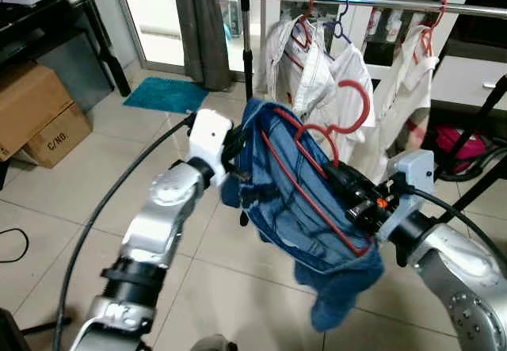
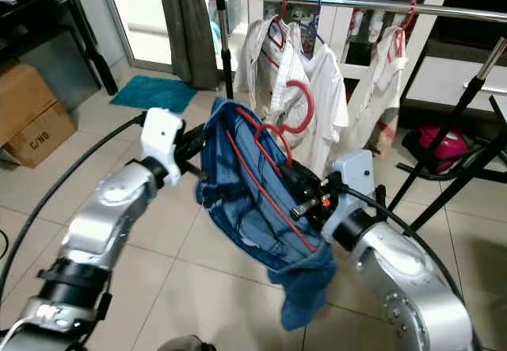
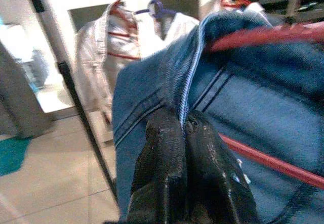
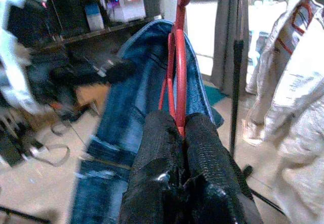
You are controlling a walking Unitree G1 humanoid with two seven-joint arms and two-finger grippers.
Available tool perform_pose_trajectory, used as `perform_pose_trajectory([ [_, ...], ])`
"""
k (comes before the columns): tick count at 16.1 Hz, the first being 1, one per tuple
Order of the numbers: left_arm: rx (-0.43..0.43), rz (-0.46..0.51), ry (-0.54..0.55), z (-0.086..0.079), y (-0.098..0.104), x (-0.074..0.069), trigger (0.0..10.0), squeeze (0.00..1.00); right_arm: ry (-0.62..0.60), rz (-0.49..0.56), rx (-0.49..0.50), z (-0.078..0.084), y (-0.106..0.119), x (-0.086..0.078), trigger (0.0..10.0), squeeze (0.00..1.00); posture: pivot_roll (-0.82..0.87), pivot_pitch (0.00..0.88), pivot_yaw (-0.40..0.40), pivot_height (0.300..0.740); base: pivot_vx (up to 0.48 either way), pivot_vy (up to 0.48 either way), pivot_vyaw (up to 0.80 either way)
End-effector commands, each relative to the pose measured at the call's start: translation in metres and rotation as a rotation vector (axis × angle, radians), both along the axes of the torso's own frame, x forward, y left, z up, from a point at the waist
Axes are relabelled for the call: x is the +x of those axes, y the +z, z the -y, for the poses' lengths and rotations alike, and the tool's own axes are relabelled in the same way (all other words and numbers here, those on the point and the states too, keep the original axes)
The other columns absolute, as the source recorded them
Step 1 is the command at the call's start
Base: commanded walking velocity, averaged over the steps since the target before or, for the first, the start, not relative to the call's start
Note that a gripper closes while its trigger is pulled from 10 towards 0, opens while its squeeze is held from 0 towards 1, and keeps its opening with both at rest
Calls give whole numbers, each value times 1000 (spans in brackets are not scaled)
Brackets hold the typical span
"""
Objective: Hang hanger
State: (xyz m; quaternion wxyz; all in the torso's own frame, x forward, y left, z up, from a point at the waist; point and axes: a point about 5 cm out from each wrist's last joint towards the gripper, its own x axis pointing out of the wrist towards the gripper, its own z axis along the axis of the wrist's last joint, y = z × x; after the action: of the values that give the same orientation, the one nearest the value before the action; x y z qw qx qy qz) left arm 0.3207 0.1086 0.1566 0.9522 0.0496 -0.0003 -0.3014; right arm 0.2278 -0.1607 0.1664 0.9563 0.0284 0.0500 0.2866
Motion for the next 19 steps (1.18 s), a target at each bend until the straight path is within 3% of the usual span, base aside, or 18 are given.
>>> perform_pose_trajectory([
  [1, 4, 11, -75, -5, 7, -6, 0, 0, 11, 7, -50, 3, -1, -1, 0, 0, 28, 0, 79, 740, 0, 0, 0],
  [4, 36, -28, -186, -25, 11, -15, 0, 0, 102, -42, -157, 14, -10, -9, 0, 0, 23, 0, 86, 740, 0, 0, 0],
  [6, -26, -36, -205, -42, 26, -12, 0, 0, 185, -74, -195, 20, -12, -17, 0, 0, 26, 0, 86, 740, 0, 0, 0],
  [7, -37, -19, -148, -54, 35, -4, 0, 0, 242, -85, -187, 21, -11, -22, 0, 0, 26, 0, 86, 740, 0, 0, 0],
  [8, -42, 6, 1, -77, 45, 11, 0, 0, 316, -94, -144, 22, -6, -30, 0, 0, 31, 0, 85, 740, 0, 0, 0],
  [9, -42, 6, 1, -77, 45, 11, 0, 0, 316, -94, -144, 22, -6, -30, 0, 0, 31, 0, 85, 740, 0, 0, 0],
  [11, -31, 15, 250, -113, 53, 33, 0, 0, 416, -112, -69, 27, 0, -42, 0, 0, 33, 0, 85, 740, 0, 0, 0],
  [13, -51, -12, 338, -125, 49, 41, 0, 0, 439, -113, -20, 30, 2, -45, 0, 0, 36, 0, 86, 740, 0, 0, 0],
  [15, -107, -58, 352, -120, 38, 45, 0, 0, 413, -65, 66, 25, 9, -41, 0, 0, 33, 0, 92, 740, 0, 0, 0],
  [17, -124, -87, 210, -92, 30, 41, 0, 0, 299, 8, 127, 18, 13, -28, 0, 0, 31, 0, 96, 740, 0, 0, 0],
  [19, -81, -138, -88, -47, 14, 18, 0, 0, -11, 51, 218, 17, 8, 0, 0, 0, 28, 0, 98, 740, 0, 0, 0],
])
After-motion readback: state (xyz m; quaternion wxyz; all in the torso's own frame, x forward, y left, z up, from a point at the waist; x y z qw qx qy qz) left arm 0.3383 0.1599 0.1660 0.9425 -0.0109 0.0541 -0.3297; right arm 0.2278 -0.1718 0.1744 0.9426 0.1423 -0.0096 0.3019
